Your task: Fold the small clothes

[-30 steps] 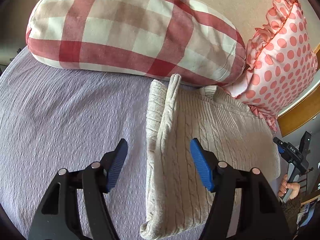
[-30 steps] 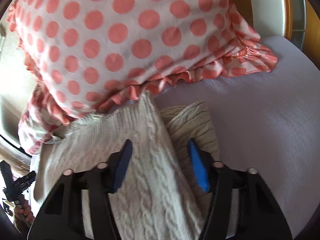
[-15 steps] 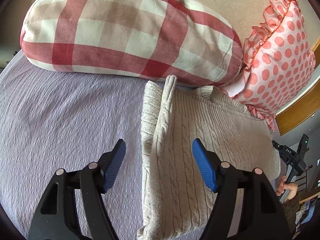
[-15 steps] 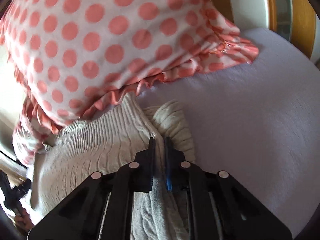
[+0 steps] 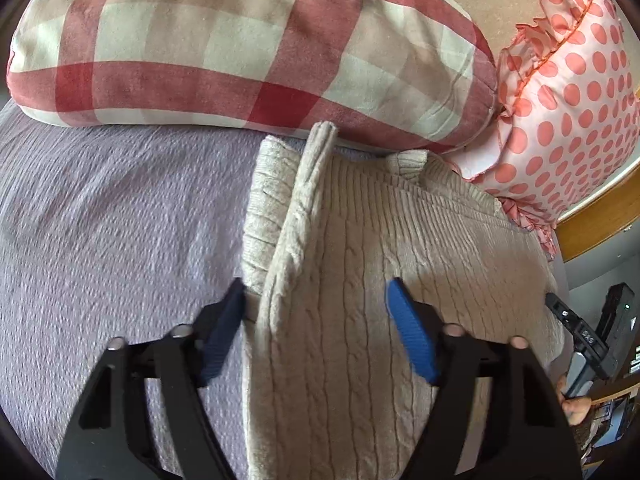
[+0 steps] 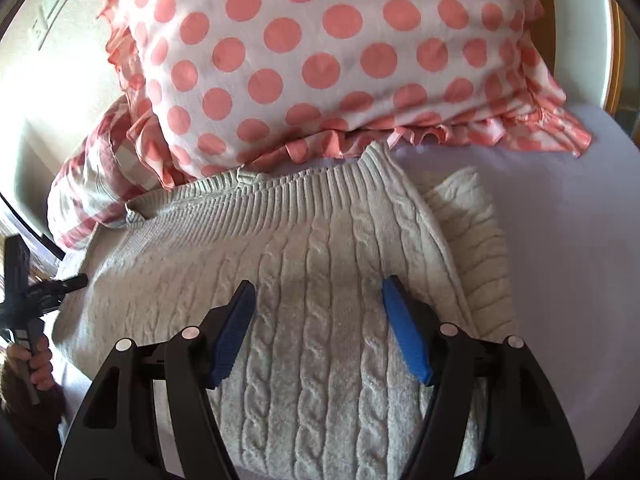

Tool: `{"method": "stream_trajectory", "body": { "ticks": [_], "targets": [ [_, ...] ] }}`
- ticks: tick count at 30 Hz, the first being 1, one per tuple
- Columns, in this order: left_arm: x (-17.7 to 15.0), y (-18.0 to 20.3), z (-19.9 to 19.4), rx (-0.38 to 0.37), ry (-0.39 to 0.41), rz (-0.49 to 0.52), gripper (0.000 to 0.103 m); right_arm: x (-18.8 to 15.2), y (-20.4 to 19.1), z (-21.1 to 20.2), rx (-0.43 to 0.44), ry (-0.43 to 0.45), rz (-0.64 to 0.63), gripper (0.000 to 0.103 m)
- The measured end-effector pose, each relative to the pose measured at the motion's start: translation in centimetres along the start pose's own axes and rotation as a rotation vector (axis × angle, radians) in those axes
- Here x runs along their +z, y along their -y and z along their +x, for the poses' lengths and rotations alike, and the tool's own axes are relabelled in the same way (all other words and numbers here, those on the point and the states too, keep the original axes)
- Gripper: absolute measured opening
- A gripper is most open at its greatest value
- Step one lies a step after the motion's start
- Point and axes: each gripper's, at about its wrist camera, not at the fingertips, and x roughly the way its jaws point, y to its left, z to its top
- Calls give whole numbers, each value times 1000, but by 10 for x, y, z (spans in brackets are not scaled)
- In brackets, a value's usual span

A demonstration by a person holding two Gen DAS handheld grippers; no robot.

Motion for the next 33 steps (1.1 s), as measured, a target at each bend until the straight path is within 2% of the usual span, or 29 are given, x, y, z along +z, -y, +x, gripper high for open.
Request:
{"method": "stream_trajectory", "body": {
  "ticks": [1,3,7,10,13,18,22,24,28,29,30,31,33],
  "targets": [
    [1,-2,1,33,-1,-10,28,1,2,-2,21,6,14,74],
    [3,-6,0,-9,-14,-65,17,2,8,-9,68,26,53,77],
    [7,4,-13,-25,-9,-79,13,-1,22,-31,140,119,105,81],
    [13,36,-33,-64,11,-52,12,1,32,-41,183,181,146,82],
    [15,81,-46,-111,27,-15,12,2,45,-56,224,240,199,84],
    [6,205,-38,-202,17,117,12,-1,75,-77,259,318,293,84],
    [-12,288,4,-275,-42,175,12,-3,99,-86,220,382,354,85],
    [-31,324,39,-302,-117,185,12,-4,112,-86,207,393,399,85],
    [-61,359,88,-271,-204,241,13,-5,134,-90,198,408,470,85],
    [-68,367,98,-266,-230,281,15,-7,137,-91,195,413,474,85],
    [-73,371,101,-294,-239,318,21,-7,139,-92,193,416,476,85],
    [-73,373,99,-324,-235,331,34,-6,140,-92,190,418,473,85],
    [-67,363,85,-501,-257,304,48,-5,140,-93,192,417,457,85]
  ]
}}
